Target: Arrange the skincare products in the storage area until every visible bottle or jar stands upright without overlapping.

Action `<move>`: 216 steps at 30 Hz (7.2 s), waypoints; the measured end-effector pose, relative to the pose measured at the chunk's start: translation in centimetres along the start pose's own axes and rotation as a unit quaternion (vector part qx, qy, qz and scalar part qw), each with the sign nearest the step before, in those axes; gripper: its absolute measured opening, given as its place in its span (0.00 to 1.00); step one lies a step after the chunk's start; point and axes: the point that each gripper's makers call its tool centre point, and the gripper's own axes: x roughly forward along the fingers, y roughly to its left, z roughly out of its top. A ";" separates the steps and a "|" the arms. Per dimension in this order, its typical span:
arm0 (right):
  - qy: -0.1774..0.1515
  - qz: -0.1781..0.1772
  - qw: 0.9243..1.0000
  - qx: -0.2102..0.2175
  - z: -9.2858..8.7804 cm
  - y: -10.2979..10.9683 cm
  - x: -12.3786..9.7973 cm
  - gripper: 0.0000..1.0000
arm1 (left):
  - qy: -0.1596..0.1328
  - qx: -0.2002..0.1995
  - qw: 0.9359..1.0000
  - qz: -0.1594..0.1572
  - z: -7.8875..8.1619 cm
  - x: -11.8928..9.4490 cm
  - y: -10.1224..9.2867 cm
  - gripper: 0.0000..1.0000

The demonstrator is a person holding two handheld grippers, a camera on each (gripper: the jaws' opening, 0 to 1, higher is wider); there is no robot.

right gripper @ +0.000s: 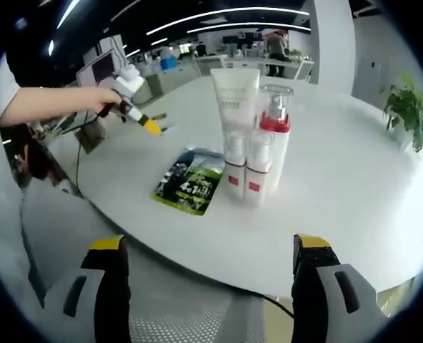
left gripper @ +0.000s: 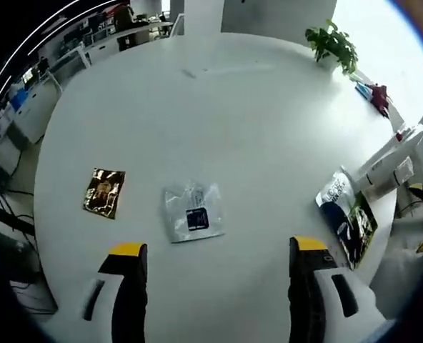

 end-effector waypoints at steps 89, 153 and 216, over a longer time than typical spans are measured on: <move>-0.014 0.005 1.000 -0.027 0.4 0.6 -0.1 0.94 | 0.059 0.465 0.870 -0.152 -6.0 -3.2 -12.5 0.40; -0.018 0.010 0.999 -0.045 0.5 1.0 -0.2 0.95 | 0.028 0.340 0.927 -0.158 -8.8 -3.7 -13.8 0.58; -0.012 0.004 0.990 -0.144 0.1 2.1 0.2 0.90 | -0.269 -0.125 0.955 0.004 -12.4 -17.2 -11.5 0.99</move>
